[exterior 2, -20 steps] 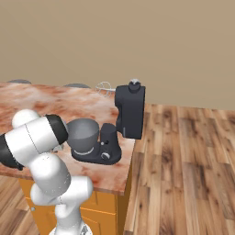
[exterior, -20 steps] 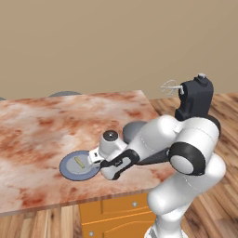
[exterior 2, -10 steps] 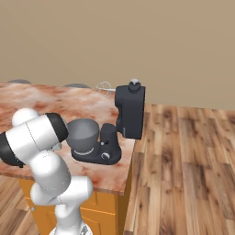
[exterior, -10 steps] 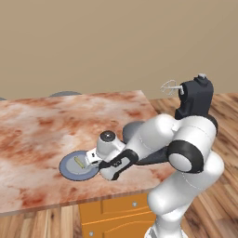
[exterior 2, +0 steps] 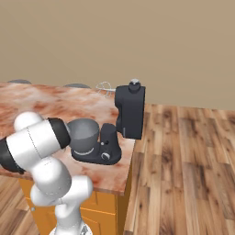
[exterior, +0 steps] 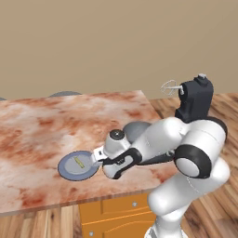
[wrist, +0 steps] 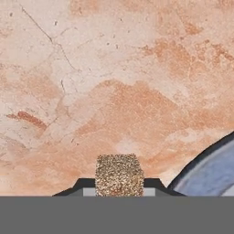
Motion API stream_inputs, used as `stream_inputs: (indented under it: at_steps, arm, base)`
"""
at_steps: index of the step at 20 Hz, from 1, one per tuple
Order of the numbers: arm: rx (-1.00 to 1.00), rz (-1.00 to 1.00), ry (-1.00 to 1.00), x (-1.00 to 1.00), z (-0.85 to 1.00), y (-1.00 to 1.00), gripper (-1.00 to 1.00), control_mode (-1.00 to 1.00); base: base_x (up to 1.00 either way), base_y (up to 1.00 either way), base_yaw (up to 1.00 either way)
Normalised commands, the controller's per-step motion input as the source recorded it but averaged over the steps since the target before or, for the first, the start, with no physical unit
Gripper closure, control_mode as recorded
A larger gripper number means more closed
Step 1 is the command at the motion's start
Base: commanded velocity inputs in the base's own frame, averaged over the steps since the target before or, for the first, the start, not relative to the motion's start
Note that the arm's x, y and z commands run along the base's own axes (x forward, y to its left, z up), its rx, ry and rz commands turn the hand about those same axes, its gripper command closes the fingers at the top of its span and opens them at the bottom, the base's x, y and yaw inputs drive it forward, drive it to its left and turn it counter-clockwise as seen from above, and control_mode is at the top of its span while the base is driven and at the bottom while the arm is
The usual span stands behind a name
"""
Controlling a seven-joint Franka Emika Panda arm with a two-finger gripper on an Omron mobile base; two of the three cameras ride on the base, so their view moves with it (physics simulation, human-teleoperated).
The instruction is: Add butter and sugar cubes to the stand mixer bowl and then turn on the stand mixer to begin making frosting.
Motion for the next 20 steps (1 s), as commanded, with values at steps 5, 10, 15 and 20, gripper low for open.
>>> stream_inputs:
  at_steps: [5,10,15,20]
  arm:
    - [0.10,-0.09,0.00,-0.15,-0.12,-0.55,1.00,-1.00]
    - [0.04,-0.12,0.00,-0.21,0.14,-0.21,1.00,-1.00]
    - [-0.05,-0.23,0.08,-0.34,0.70,0.00,1.00,-1.00]
    - [-0.05,-0.31,0.18,-0.41,0.79,0.00,1.00,-1.00]
  base:
    - [0.00,0.00,0.00]
    - [0.00,0.00,0.00]
    - [0.00,0.00,0.00]
    - [0.00,0.00,0.00]
